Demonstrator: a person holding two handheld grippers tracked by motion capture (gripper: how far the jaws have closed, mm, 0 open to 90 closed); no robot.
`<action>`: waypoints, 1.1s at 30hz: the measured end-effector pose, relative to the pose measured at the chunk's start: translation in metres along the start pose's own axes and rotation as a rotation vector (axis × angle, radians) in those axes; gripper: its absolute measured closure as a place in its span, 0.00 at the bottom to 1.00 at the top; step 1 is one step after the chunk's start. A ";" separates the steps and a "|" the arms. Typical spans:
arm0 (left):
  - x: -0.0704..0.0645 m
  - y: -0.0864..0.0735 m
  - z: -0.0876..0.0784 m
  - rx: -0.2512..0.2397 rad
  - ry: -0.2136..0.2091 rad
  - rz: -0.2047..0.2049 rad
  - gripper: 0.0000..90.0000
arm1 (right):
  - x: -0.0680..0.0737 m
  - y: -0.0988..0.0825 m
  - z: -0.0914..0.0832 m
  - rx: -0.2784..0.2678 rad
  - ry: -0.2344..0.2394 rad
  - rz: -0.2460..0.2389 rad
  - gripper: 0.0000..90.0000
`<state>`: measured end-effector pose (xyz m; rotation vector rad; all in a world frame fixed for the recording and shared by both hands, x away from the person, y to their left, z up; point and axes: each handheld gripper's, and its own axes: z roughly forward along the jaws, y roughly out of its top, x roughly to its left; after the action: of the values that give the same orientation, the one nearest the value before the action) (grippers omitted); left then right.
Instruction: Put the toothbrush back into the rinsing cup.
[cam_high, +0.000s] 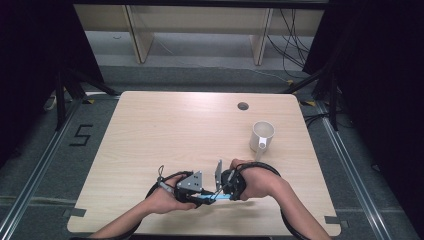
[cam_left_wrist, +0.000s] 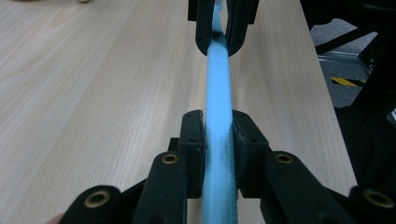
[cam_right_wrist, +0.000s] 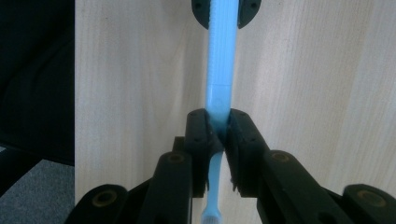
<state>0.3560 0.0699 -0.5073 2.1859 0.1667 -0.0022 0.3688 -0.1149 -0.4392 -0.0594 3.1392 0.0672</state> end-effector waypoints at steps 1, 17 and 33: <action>0.000 0.000 -0.001 0.009 -0.001 0.010 0.85 | 0.000 0.000 0.000 0.001 -0.003 -0.001 0.88; -0.002 -0.001 -0.001 -0.013 -0.007 0.024 0.86 | -0.002 -0.002 -0.005 -0.024 -0.022 0.009 0.80; 0.004 -0.006 -0.018 -0.095 0.077 -0.021 0.86 | 0.021 -0.049 -0.033 -0.306 -0.116 0.253 0.70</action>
<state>0.3586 0.0891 -0.5020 2.0908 0.2294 0.0767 0.3496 -0.1664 -0.4087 0.3288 2.9717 0.5294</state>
